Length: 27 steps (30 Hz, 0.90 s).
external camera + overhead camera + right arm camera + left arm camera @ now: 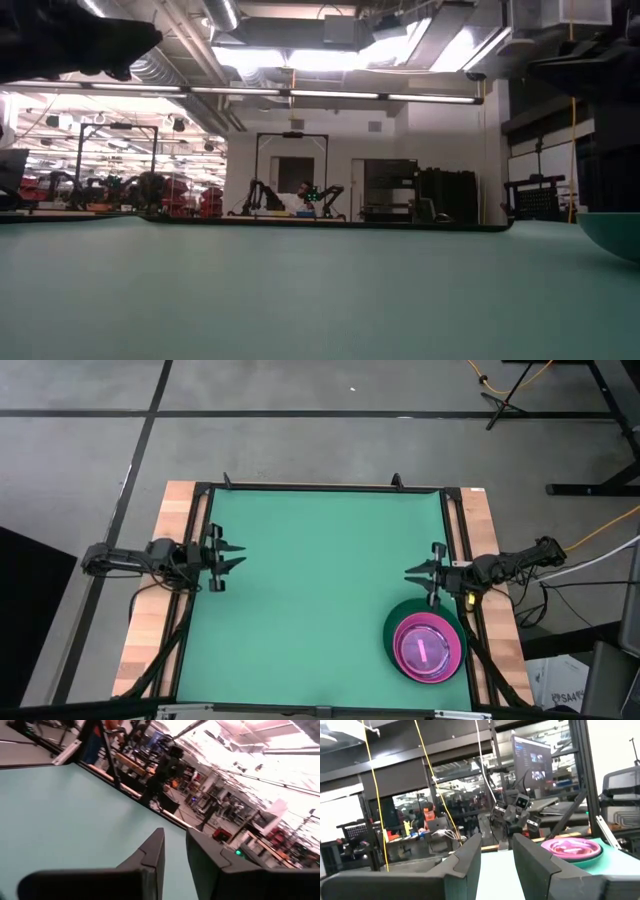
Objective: Stack plastic plates
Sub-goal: Return to Home Position
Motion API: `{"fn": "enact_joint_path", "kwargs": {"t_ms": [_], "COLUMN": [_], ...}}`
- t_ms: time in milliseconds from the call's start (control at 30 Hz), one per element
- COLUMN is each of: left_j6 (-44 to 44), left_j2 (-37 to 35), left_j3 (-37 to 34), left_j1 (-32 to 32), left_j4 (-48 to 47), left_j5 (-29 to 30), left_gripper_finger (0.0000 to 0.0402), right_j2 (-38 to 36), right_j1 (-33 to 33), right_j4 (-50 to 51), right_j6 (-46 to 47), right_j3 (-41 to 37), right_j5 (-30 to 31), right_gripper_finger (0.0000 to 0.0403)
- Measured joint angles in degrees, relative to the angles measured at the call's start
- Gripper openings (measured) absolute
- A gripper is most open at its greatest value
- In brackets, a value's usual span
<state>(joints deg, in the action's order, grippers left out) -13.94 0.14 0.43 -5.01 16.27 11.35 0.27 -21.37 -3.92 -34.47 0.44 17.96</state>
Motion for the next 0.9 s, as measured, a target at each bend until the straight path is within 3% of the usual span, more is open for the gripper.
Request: {"fn": "enact_joint_path", "kwargs": {"t_ms": [300,633,733,900], "left_j6": [0.4,0.5,0.5,0.5], "left_j2": [0.0,0.0,0.0,0.0], "left_j3": [0.0,0.0,0.0,0.0], "left_j1": [1.3,1.4,1.4,1.4], "left_j4": [-0.3,-0.3,-0.3,-0.3], "left_j5": [-0.1,-0.1,-0.1,-0.1], "left_gripper_finger": [0.0107,0.0107,0.0107,0.0107], "right_j2": [0.0,0.0,0.0,0.0], "right_j1": [0.0,2.1,6.6,17.2], "right_j4": [-3.2,-0.7,-0.5,0.7], "right_j6": [-3.6,-9.3,-9.3,-9.0], "right_j3": [0.0,0.0,0.0,0.0], "right_j5": [2.4,8.9,6.3,-5.8], "right_gripper_finger": [0.0074,0.0074,0.0074,0.0074]}}
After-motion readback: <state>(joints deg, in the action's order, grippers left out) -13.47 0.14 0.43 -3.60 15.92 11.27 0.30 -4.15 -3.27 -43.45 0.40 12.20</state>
